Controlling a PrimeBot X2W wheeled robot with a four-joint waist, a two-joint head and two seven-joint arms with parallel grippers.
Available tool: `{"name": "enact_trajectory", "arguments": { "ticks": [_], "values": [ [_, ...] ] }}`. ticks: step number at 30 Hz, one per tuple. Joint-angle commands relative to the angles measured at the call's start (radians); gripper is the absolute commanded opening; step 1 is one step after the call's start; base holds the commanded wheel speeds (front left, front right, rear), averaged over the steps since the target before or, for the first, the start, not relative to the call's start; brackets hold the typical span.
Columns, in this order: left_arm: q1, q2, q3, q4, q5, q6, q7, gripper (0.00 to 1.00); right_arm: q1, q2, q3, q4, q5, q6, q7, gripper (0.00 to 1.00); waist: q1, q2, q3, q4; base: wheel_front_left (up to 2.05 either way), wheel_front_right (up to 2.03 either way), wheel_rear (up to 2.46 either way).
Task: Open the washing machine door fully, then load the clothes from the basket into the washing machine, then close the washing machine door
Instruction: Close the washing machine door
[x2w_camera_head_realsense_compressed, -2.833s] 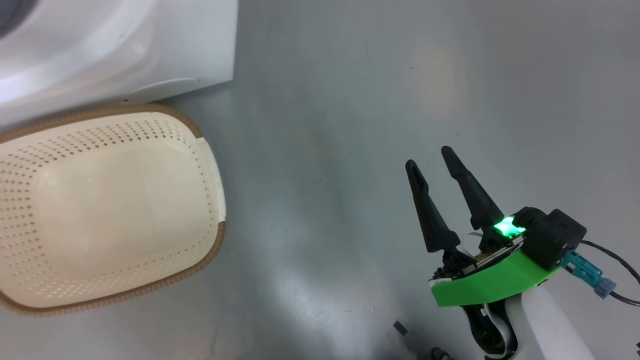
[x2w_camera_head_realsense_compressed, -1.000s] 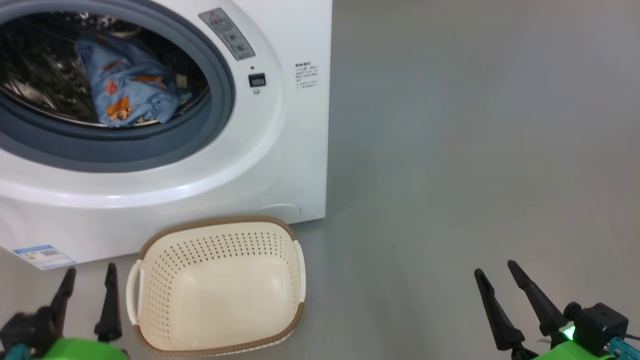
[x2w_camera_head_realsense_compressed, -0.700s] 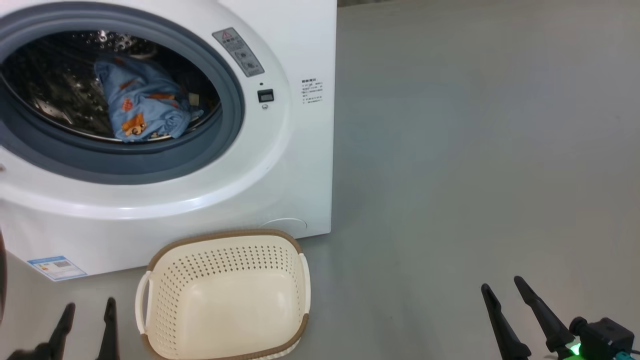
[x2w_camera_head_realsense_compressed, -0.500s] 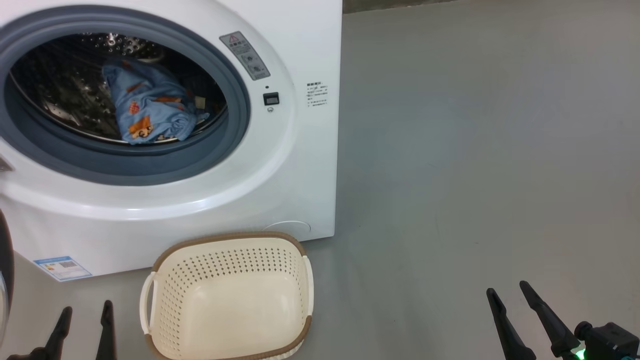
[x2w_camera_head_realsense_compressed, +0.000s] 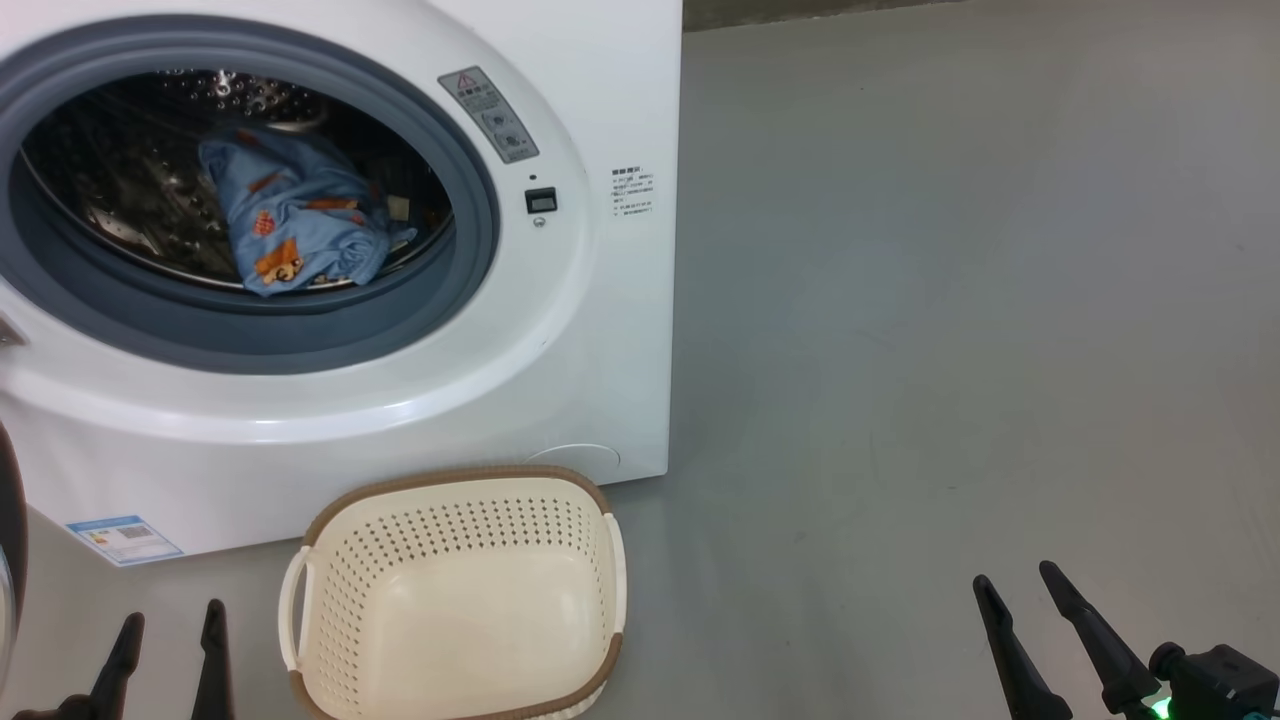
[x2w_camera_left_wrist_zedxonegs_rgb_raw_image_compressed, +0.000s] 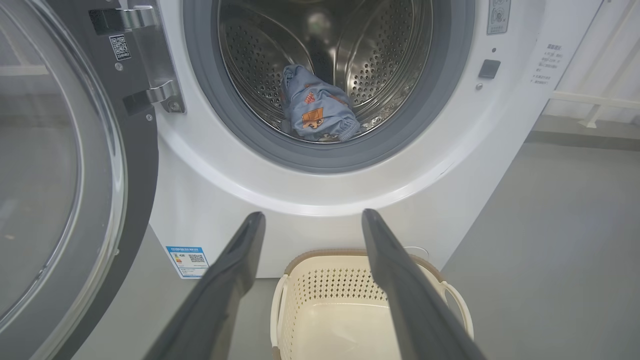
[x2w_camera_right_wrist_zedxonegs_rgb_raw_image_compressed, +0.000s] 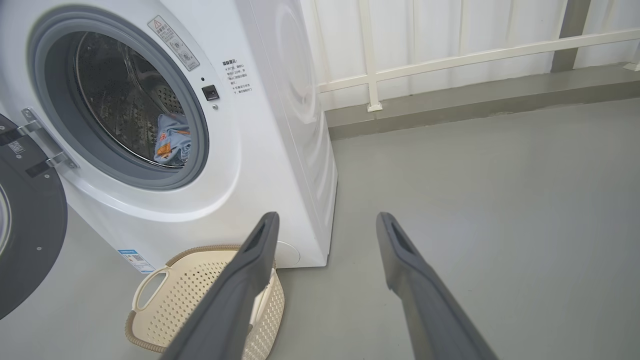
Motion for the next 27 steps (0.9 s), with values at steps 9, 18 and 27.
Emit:
{"name": "enact_trajectory", "arguments": {
  "ticks": [9, 18, 27],
  "values": [
    [-0.02, 0.012, 0.025, -0.022, -0.013, -0.002, -0.006, 1.0, -0.011, -0.012, 0.014, -0.031, 0.01, 0.003, -0.005, 1.0, 0.0, 0.0, 0.013, 0.004, 0.0, 0.0, 0.0],
    [-0.025, 0.012, 0.021, -0.022, -0.018, -0.002, -0.006, 1.0, -0.014, -0.012, 0.012, -0.032, 0.008, 0.003, -0.005, 1.0, 0.0, 0.0, 0.016, 0.01, 0.0, 0.0, 0.0],
    [-0.023, 0.012, 0.017, -0.026, -0.022, -0.002, -0.006, 1.0, -0.011, -0.012, 0.011, -0.032, 0.007, 0.003, -0.005, 1.0, 0.0, 0.0, 0.014, 0.011, -0.17, 0.17, 0.0]
  ]
}}
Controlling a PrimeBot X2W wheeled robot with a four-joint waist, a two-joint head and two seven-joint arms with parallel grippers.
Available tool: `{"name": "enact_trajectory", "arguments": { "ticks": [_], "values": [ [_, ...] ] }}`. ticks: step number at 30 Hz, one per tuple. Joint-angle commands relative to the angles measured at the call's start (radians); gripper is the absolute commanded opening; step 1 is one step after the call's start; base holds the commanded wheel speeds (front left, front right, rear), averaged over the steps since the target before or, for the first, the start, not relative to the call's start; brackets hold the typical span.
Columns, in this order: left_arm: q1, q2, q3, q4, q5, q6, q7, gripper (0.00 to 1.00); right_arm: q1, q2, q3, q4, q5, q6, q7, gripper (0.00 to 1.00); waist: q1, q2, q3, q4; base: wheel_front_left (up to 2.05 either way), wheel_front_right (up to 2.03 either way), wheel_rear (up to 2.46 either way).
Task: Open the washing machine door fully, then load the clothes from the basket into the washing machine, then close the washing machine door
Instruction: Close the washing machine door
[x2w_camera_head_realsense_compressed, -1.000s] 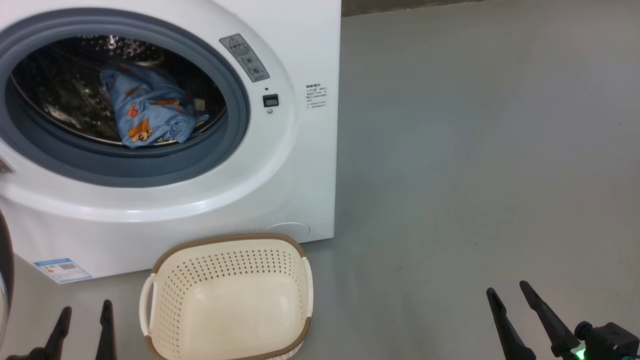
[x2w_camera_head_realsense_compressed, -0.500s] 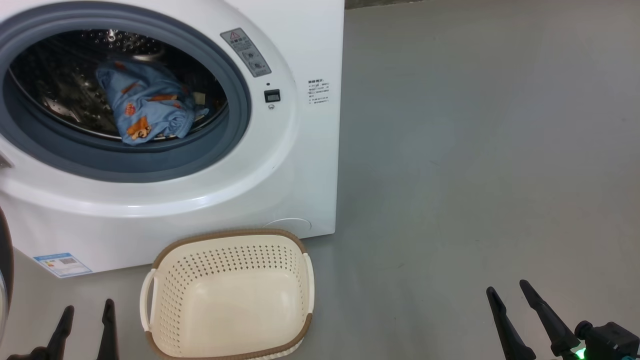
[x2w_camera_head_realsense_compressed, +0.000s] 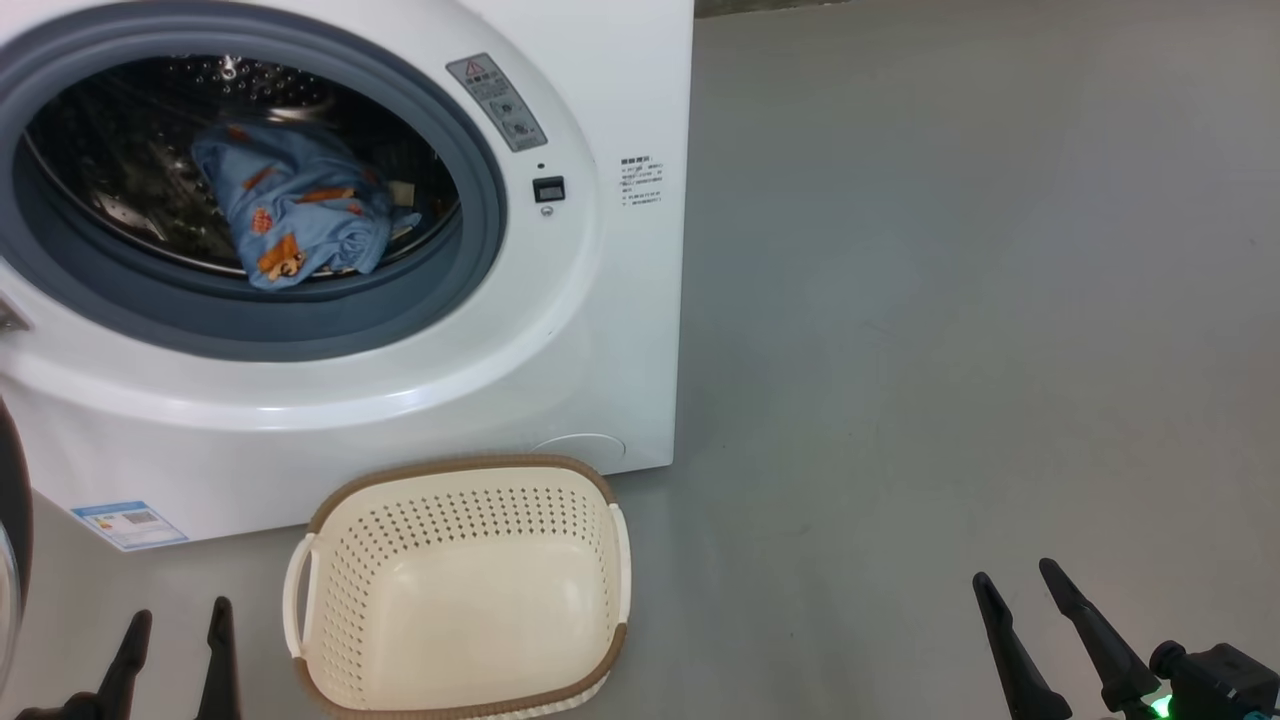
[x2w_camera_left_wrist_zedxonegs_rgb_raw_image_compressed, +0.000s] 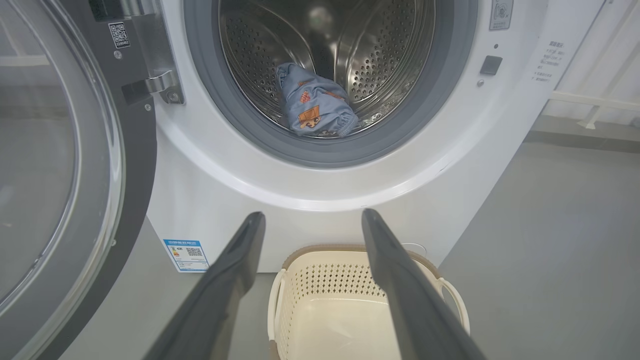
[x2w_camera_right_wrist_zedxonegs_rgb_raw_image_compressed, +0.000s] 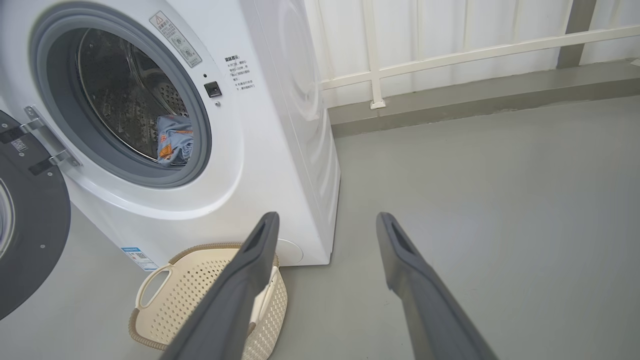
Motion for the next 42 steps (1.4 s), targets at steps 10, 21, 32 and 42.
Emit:
{"name": "enact_trajectory", "arguments": {
  "ticks": [10, 21, 32, 42],
  "values": [
    [-0.019, 0.012, 0.021, -0.036, -0.014, -0.002, -0.006, 1.0, -0.014, -0.017, 0.015, -0.024, 0.009, 0.003, -0.005, 1.0, 0.0, -0.0001, 0.002, -0.002, -1.06, 1.05, 0.01],
    [-0.019, 0.012, 0.018, -0.035, -0.019, -0.002, -0.006, 1.0, -0.013, -0.012, 0.016, -0.021, 0.008, 0.003, -0.005, 1.0, 0.0, -0.0001, -0.007, 0.004, -0.17, 0.17, 0.0],
    [-0.007, 0.012, 0.007, -0.044, -0.067, 0.025, -0.006, 1.0, -0.014, -0.016, 0.028, -0.025, 0.011, 0.003, -0.005, 1.0, 0.0, -0.0001, -0.02, 0.072, 0.0, 0.0, 0.0],
    [0.026, 0.012, -0.021, -0.058, -0.097, 0.065, -0.006, 1.0, -0.066, -0.033, 0.103, 0.002, 0.014, 0.003, -0.005, 1.0, 0.0, -0.0001, -0.032, 0.203, 0.0, 0.0, 0.0]
  ]
}}
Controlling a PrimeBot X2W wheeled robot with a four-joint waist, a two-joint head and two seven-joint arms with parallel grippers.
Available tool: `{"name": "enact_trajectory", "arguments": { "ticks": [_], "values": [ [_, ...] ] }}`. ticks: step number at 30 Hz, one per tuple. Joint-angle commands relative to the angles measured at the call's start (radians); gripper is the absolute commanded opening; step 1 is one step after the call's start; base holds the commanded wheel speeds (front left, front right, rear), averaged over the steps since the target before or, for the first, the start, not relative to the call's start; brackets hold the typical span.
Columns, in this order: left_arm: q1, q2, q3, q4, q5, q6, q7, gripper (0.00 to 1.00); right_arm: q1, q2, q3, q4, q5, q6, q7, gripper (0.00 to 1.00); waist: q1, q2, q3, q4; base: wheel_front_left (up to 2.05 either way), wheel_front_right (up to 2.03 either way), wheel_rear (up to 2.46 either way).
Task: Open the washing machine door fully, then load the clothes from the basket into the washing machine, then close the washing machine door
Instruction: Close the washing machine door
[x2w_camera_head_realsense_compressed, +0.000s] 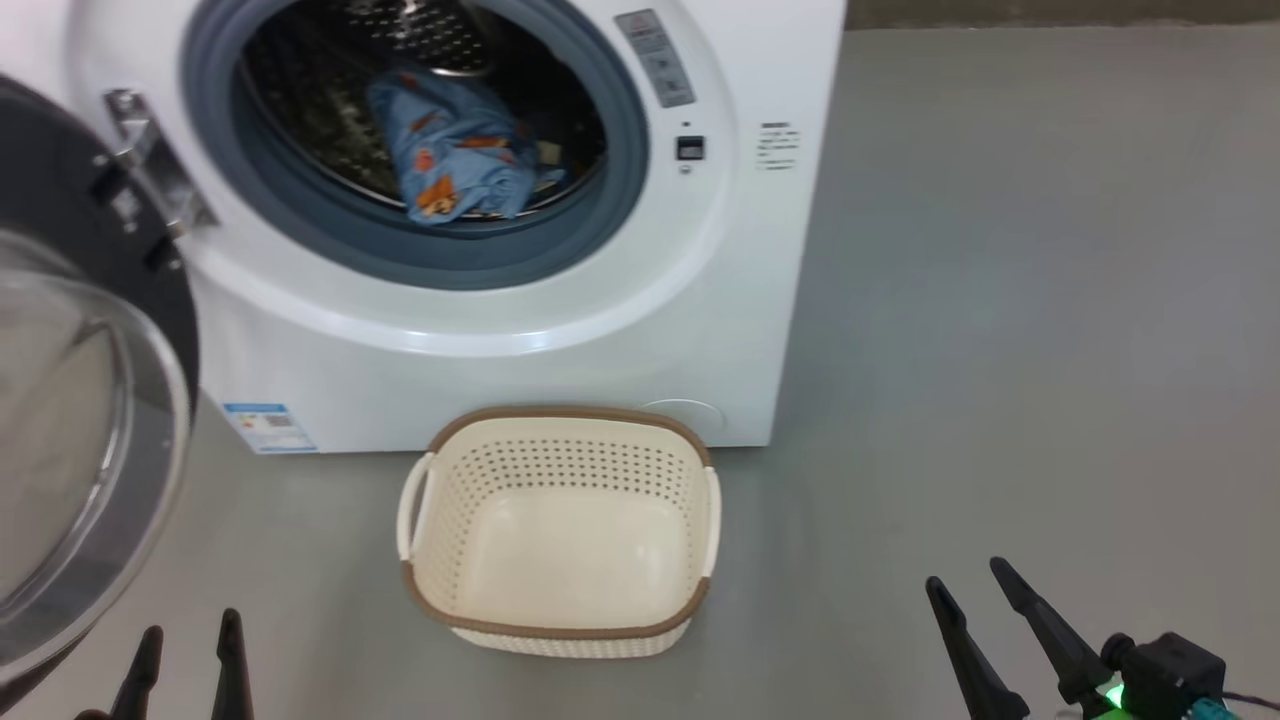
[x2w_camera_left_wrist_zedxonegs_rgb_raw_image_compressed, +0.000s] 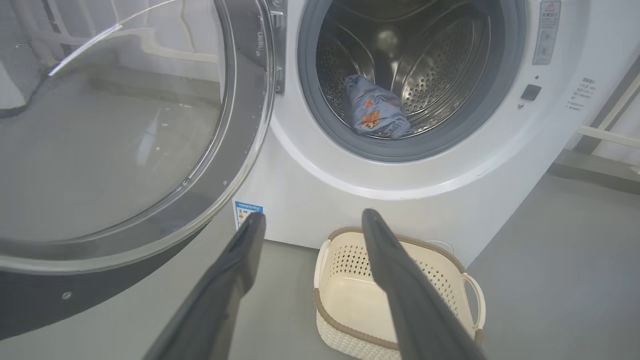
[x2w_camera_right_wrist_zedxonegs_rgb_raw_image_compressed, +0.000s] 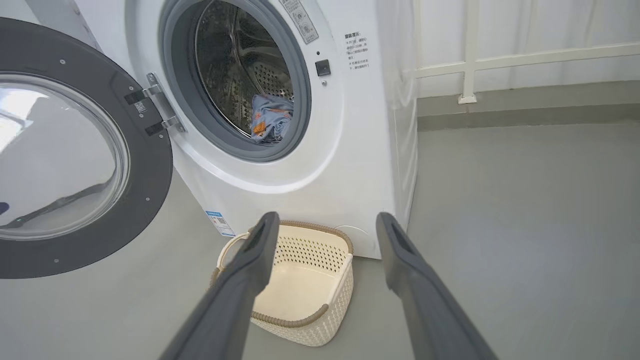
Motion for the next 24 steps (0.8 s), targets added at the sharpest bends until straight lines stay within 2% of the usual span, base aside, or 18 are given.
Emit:
{"name": "enact_trajectory", "arguments": {
  "ticks": [1, 13, 24],
  "values": [
    [-0.007, 0.013, 0.021, -0.032, -0.009, 0.009, -0.006, 1.0, -0.045, -0.025, 0.033, -0.018, 0.012, 0.003, -0.005, 1.0, 0.0, 0.0, -0.006, 0.068, 0.0, 0.0, 0.0],
    [0.017, 0.013, -0.009, -0.04, -0.017, 0.036, -0.006, 1.0, -0.083, -0.049, 0.108, 0.008, 0.034, 0.003, -0.005, 1.0, 0.0, 0.0, -0.035, 0.255, 0.0, 0.0, 0.0],
    [0.037, 0.013, -0.041, -0.043, -0.032, 0.058, -0.006, 1.0, -0.103, -0.056, 0.154, 0.018, 0.047, 0.003, -0.005, 1.0, 0.0, 0.0, -0.047, 0.377, 0.0, 0.0, 0.0]
  ]
}}
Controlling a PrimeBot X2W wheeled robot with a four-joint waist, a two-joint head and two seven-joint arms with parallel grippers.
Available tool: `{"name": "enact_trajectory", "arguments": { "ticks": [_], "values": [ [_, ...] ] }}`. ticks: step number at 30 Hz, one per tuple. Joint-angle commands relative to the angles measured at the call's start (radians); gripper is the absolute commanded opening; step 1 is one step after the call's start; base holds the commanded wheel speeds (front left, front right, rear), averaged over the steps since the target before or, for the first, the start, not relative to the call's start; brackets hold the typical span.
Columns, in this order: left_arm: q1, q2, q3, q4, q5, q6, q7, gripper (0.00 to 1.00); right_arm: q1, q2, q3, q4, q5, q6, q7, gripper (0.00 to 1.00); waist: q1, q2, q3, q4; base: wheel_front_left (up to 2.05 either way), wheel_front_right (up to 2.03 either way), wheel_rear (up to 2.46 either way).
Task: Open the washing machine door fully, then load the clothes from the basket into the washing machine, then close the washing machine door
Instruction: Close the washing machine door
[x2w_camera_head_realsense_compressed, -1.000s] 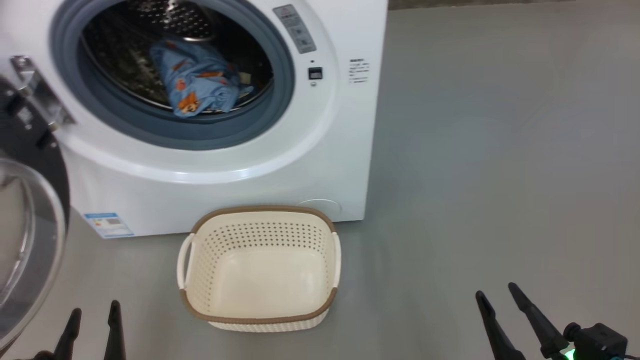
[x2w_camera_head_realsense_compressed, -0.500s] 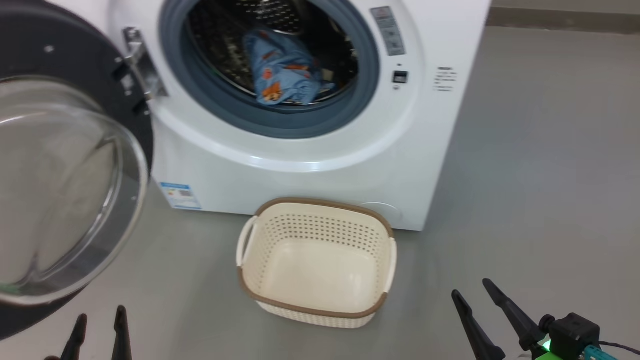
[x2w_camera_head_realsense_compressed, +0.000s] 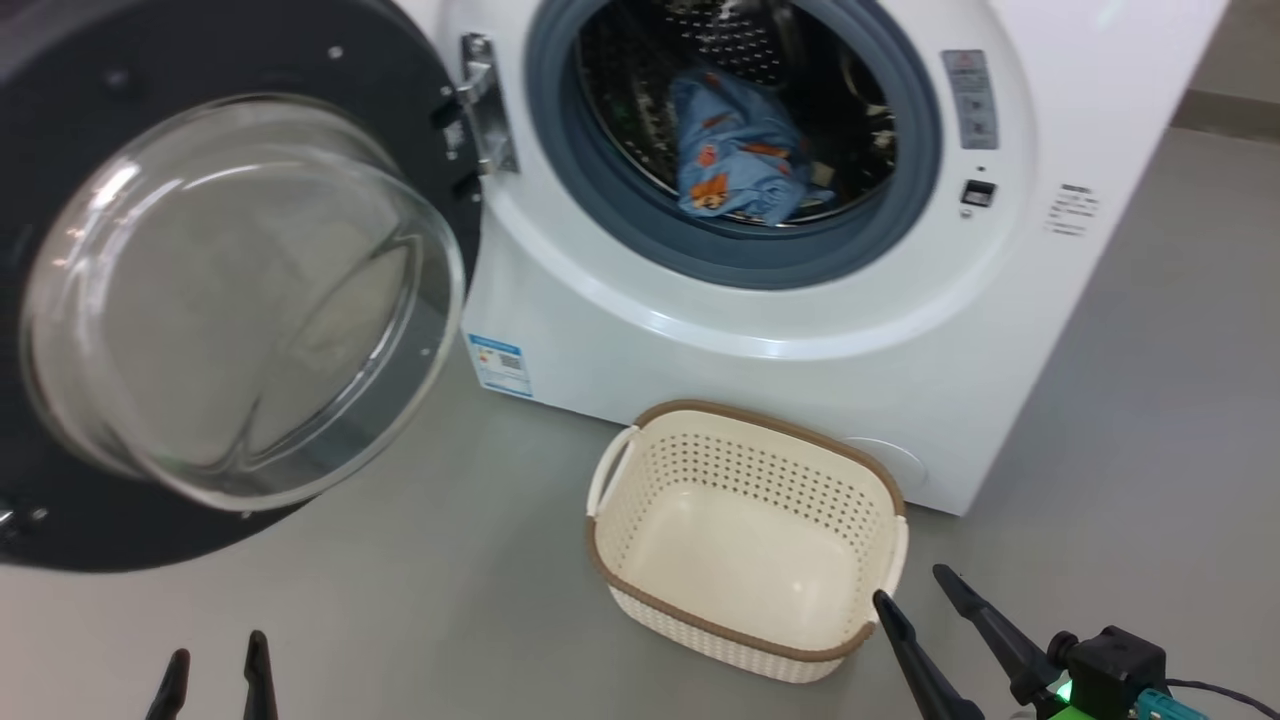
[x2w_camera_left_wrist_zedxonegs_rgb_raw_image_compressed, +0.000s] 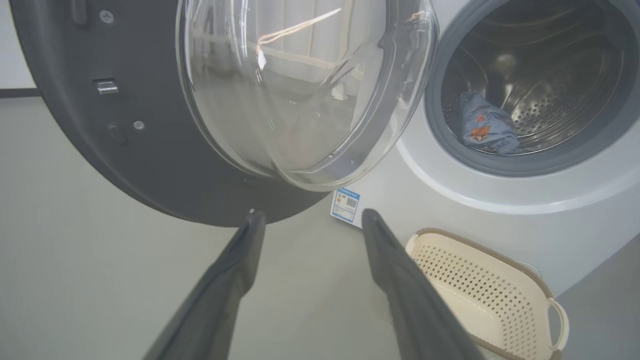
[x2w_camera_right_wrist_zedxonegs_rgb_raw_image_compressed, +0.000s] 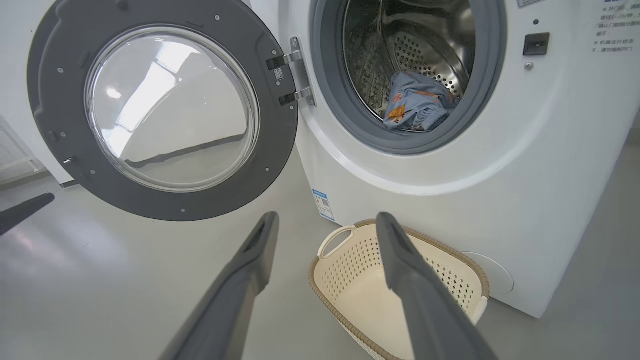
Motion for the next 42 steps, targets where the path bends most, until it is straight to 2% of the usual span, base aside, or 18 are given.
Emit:
{"name": "enact_trajectory", "arguments": {
  "ticks": [1, 7, 20, 21, 22, 23, 24, 29, 34, 38, 42],
  "values": [
    [-0.006, 0.012, 0.019, -0.029, -0.007, 0.01, -0.006, 1.0, -0.045, -0.021, 0.03, -0.019, 0.007, 0.003, -0.005, 1.0, 0.0, 0.0, -0.009, 0.053, 0.0, 0.0, 0.0],
    [0.006, 0.012, 0.0, -0.033, -0.019, 0.024, -0.006, 1.0, -0.064, -0.022, 0.059, -0.013, 0.013, 0.003, -0.005, 1.0, 0.0, 0.0, -0.013, 0.087, 0.0, 0.0, 0.0],
    [0.013, 0.012, 0.0, -0.072, -0.053, 0.042, -0.006, 1.0, -0.091, -0.025, 0.082, -0.001, 0.027, 0.003, -0.005, 1.0, 0.0, 0.0, -0.01, 0.094, 0.0, 0.0, 0.0],
    [0.01, 0.012, 0.003, -0.077, -0.059, 0.038, -0.006, 0.87, -0.09, -0.024, 0.081, -0.001, 0.027, 0.003, -0.005, 1.0, 0.0, 0.0, -0.01, 0.094, 0.0, 0.0, 0.0],
    [0.004, 0.012, 0.009, -0.085, -0.064, 0.033, -0.006, 0.42, -0.088, -0.023, 0.079, -0.002, 0.027, 0.003, -0.005, 1.0, 0.0, 0.0, -0.009, 0.094, 0.0, 0.0, 0.0],
    [-0.003, 0.012, 0.017, -0.095, -0.064, 0.025, -0.006, 0.13, -0.086, -0.023, 0.077, -0.001, 0.027, 0.003, -0.005, 1.0, 0.0, 0.0, -0.009, 0.093, 0.0, 0.0, 0.0],
    [-0.012, 0.012, 0.029, -0.105, -0.066, 0.017, -0.006, 0.0, -0.083, -0.022, 0.073, -0.001, 0.026, 0.003, -0.005, 1.0, 0.0, 0.0, -0.008, 0.093, 0.0, 0.0, 0.0],
    [-0.093, 0.012, 0.128, -0.173, -0.088, -0.038, -0.006, 0.0, -0.065, -0.02, 0.042, -0.007, 0.021, 0.003, -0.005, 1.0, 0.0, 0.0, -0.007, 0.09, 0.0, 0.0, 0.0],
    [-0.24, 0.067, 0.23, -0.238, -0.103, -0.091, -0.006, 0.0, -0.039, -0.011, 0.009, -0.016, 0.014, 0.003, -0.005, 1.0, 0.0, 0.0, -0.008, 0.084, 0.0, 0.0, 0.0],
    [-0.381, 0.15, 0.297, -0.212, -0.189, -0.106, -0.006, 0.0, -0.032, -0.005, 0.002, -0.022, 0.008, 0.003, -0.005, 1.0, 0.0, 0.0, 0.001, 0.061, 0.0, 0.0, 0.0],
    [-0.511, 0.286, 0.322, -0.137, -0.273, -0.11, -0.006, 0.0, -0.032, -0.001, -0.006, -0.026, 0.005, 0.003, -0.005, 1.0, 0.0, 0.0, 0.016, 0.032, 0.0, 0.0, 0.0]
  ]
}}
